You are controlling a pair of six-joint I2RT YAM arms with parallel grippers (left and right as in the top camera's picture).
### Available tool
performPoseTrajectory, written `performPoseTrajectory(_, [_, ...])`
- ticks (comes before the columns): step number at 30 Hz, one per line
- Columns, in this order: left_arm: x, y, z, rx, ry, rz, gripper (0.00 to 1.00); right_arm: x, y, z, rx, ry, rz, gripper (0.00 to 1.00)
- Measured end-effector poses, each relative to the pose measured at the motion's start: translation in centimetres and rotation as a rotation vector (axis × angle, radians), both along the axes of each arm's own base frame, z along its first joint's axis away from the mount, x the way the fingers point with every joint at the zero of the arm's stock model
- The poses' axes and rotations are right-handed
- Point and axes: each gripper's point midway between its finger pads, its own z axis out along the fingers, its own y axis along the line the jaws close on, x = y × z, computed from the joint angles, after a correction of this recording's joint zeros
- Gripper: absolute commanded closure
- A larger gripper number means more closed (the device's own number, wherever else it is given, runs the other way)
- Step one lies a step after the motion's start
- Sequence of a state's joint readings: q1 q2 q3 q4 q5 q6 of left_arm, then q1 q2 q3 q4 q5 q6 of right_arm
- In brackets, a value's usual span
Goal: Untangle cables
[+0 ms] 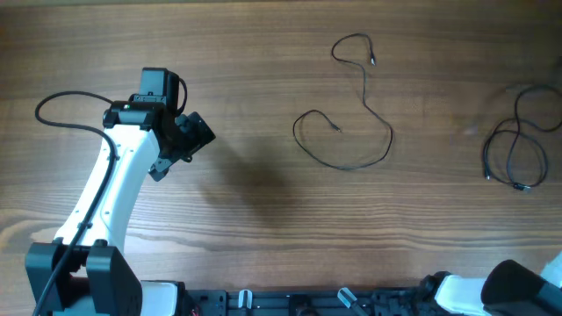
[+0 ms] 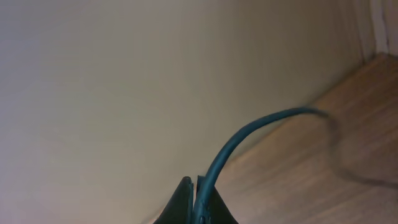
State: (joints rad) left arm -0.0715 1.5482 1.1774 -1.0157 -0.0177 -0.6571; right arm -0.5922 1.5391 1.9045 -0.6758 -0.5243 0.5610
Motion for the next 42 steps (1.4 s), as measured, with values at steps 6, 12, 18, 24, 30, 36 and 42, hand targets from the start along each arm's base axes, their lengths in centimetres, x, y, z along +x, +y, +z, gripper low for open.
performPoseTrajectory(6, [0.0,0.0,0.0,0.000,-0.001,0.000,0.00,-1.9,-0.4,-3.9,0.076,0.149,0.006,0.89])
performPoseTrajectory(12, [0.0,0.0,0.0,0.000,-0.001,0.000,0.00,-4.6,-2.2,-17.3,0.236,0.661,-0.106,0.96])
performPoseTrajectory(18, [-0.2,0.0,0.0,0.000,0.009,0.000,0.00,-4.8,-3.5,-25.9,0.304,0.927,-0.090,0.94])
performPoseTrajectory(24, [-0.3,0.0,-0.1,0.001,0.013,0.000,0.00,-5.1,-4.2,-26.5,0.273,0.959,-0.111,0.00])
performPoseTrajectory(30, [-0.3,0.0,-0.1,0.001,0.013,0.000,0.00,-5.4,-4.5,-26.6,0.254,0.973,-0.125,0.00])
performPoseTrajectory(36, [-0.3,0.0,-0.1,0.001,0.013,0.000,0.00,-5.5,-3.8,-26.7,0.271,0.978,-0.095,0.00])
performPoseTrajectory(42, [-0.3,0.0,-0.1,0.001,0.013,0.000,0.00,-3.3,1.7,-26.6,0.176,0.997,0.104,0.00])
